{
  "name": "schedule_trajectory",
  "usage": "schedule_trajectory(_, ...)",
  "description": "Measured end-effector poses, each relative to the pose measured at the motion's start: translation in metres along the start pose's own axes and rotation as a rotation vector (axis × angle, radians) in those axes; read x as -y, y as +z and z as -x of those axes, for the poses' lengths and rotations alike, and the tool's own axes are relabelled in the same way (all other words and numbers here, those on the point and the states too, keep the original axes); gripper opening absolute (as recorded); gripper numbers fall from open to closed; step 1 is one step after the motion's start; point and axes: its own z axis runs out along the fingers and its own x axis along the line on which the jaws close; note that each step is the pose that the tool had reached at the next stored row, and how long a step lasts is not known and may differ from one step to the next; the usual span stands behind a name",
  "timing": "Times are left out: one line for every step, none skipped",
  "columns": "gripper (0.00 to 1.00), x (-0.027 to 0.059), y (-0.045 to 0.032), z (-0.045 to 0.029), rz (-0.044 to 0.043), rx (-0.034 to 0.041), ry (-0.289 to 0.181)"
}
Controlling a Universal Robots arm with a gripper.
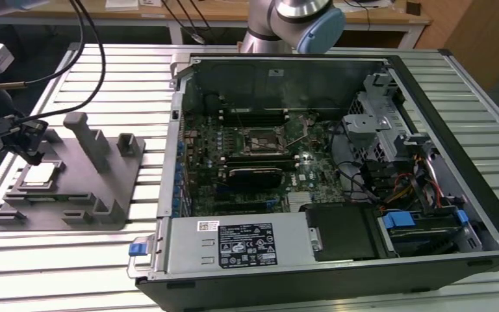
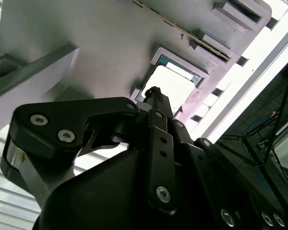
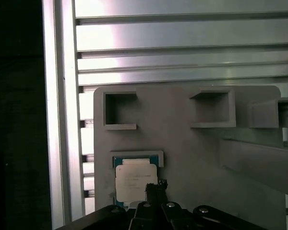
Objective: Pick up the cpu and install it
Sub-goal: 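Pick up the cpu and move it towards the insertion slot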
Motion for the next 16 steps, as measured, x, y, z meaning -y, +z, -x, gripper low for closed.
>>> schedule_trajectory(0.11,0.0001,0.0009,-0.0008,0.0,0.0,0.0)
schedule_trajectory(0.11,0.0002,0.0018,-0.0015,0.0,-0.0001,0.0)
schedule_trajectory(0.11,0.0003,0.0029,-0.0019,0.0,-0.0002,0.0)
schedule_trajectory(0.11,0.0004,0.004,-0.0024,0.0,-0.0004,0.0)
schedule_trajectory(0.11,0.0004,0.005,-0.0028,-0.0001,-0.0008,0.0)
schedule_trajectory(0.11,0.0005,0.006,-0.0032,-0.0001,-0.0011,0.0)
schedule_trajectory(0.11,0.0006,0.0069,-0.0036,-0.0001,-0.0014,0.0)
schedule_trajectory(0.11,0.0007,0.0078,-0.0042,-0.0002,-0.0015,0.0)
schedule_trajectory(0.11,0.0007,0.0086,-0.0047,-0.0001,-0.0015,0.0)
schedule_trajectory(0.11,0.0008,0.0095,-0.0052,0.0,-0.0014,0.0)
schedule_trajectory(0.11,0.0009,0.0103,-0.0055,0.0,-0.0016,0.0)
schedule_trajectory(0.11,0.001,0.011,-0.0059,-0.0001,-0.0017,0.0)
schedule_trajectory(0.11,0.001,0.0118,-0.0063,-0.0001,-0.0019,0.0)
schedule_trajectory(0.11,0.0011,0.0127,-0.0067,-0.0001,-0.002,0.0)
schedule_trajectory(0.11,0.0012,0.0134,-0.0072,-0.0002,-0.0021,0.0)
schedule_trajectory(0.11,0.0013,0.0143,-0.0077,-0.0001,-0.0021,0.0)
